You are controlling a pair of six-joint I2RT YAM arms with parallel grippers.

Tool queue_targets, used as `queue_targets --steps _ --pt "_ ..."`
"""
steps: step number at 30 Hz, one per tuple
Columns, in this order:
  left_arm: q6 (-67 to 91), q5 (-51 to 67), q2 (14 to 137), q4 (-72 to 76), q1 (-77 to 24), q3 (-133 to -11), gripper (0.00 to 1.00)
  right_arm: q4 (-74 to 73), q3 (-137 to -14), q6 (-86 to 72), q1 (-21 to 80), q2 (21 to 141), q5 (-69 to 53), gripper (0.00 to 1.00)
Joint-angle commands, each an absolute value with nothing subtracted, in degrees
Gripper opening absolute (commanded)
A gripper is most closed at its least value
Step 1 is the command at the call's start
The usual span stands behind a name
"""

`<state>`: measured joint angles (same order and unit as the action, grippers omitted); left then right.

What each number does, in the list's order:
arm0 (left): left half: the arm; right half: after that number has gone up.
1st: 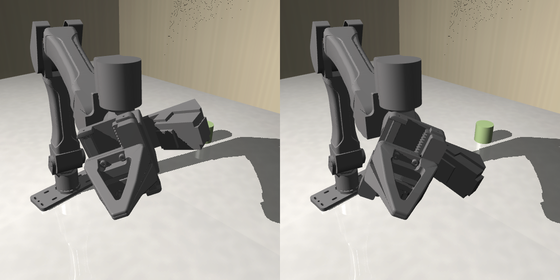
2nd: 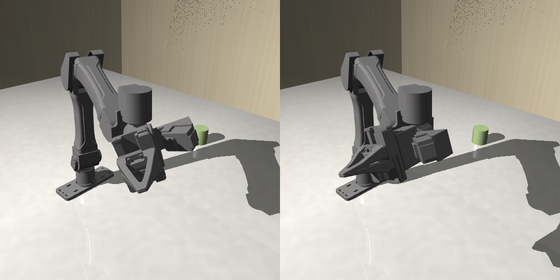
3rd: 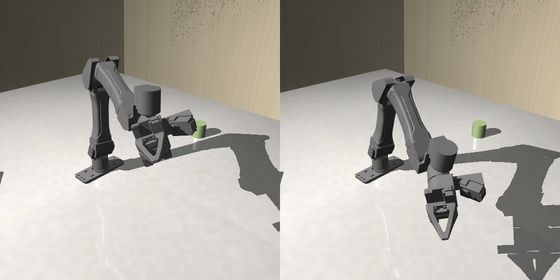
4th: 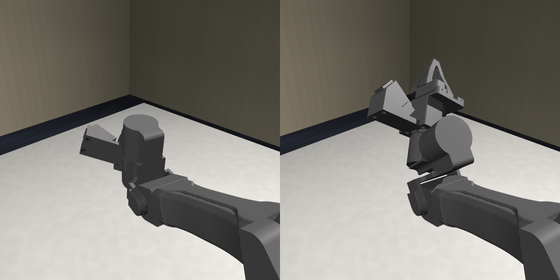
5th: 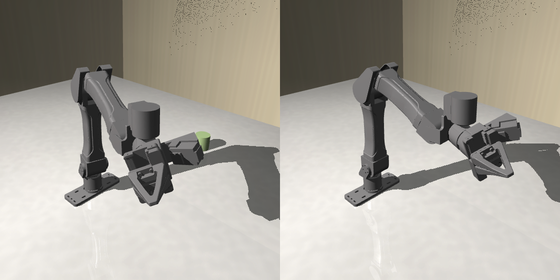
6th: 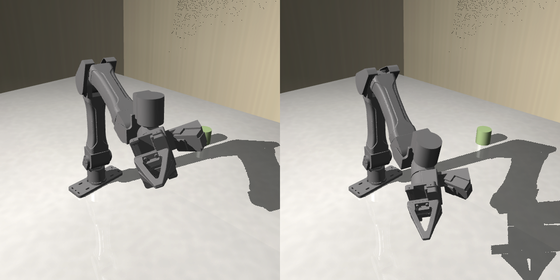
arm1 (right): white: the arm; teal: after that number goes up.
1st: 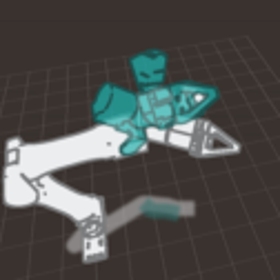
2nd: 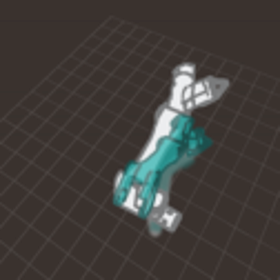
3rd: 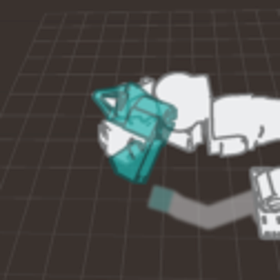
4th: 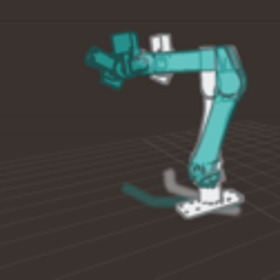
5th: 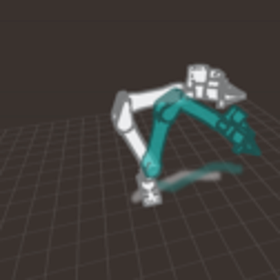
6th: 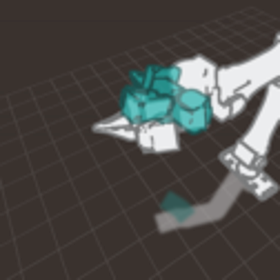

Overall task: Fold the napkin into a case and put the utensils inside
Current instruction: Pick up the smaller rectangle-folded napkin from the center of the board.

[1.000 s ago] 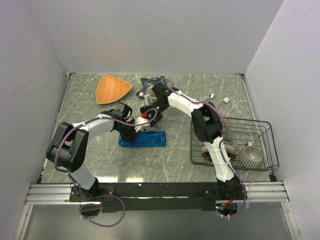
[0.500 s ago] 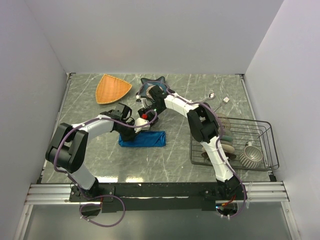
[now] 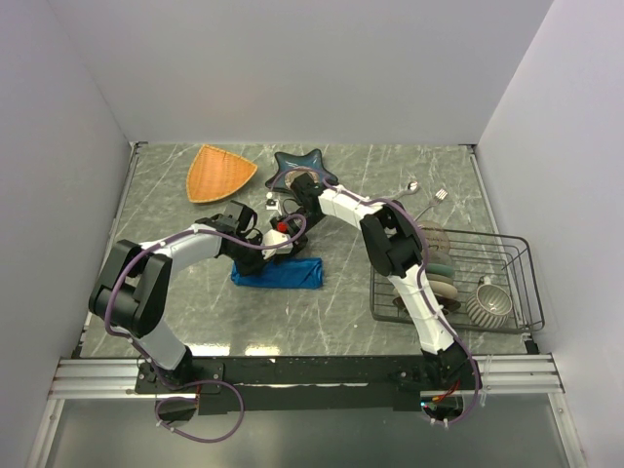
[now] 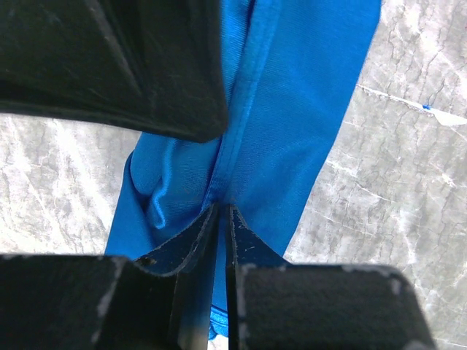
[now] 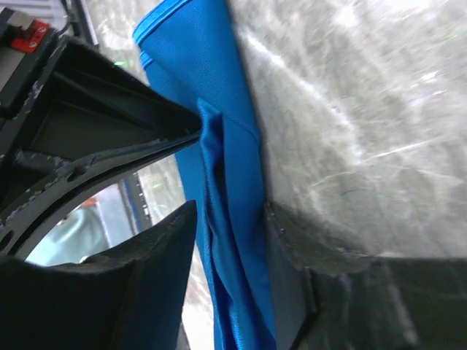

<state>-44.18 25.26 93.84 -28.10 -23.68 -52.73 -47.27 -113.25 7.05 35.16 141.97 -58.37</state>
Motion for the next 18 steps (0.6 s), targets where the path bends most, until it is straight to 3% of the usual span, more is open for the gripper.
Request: queue_targets --steps 1,4,9,18 --pt "-45.53 24.52 96.85 -28.56 -23.82 -50.36 0.16 -50.62 -113.2 7.82 35.86 144.32 -57.83 0.57" --pt "-45.26 24.61 97.03 -28.3 -23.82 -50.45 0.16 -51.06 -113.2 7.73 35.77 144.75 -57.4 0.61" --pt "-44.91 24.52 97.12 -28.13 -23.82 -50.45 0.15 -51.5 -113.73 8.08 35.86 146.33 -55.64 0.57" --pt "-44.82 24.61 97.21 -28.13 -23.82 -50.45 0.15 -49.75 -112.68 4.66 34.81 145.46 -57.48 0.31"
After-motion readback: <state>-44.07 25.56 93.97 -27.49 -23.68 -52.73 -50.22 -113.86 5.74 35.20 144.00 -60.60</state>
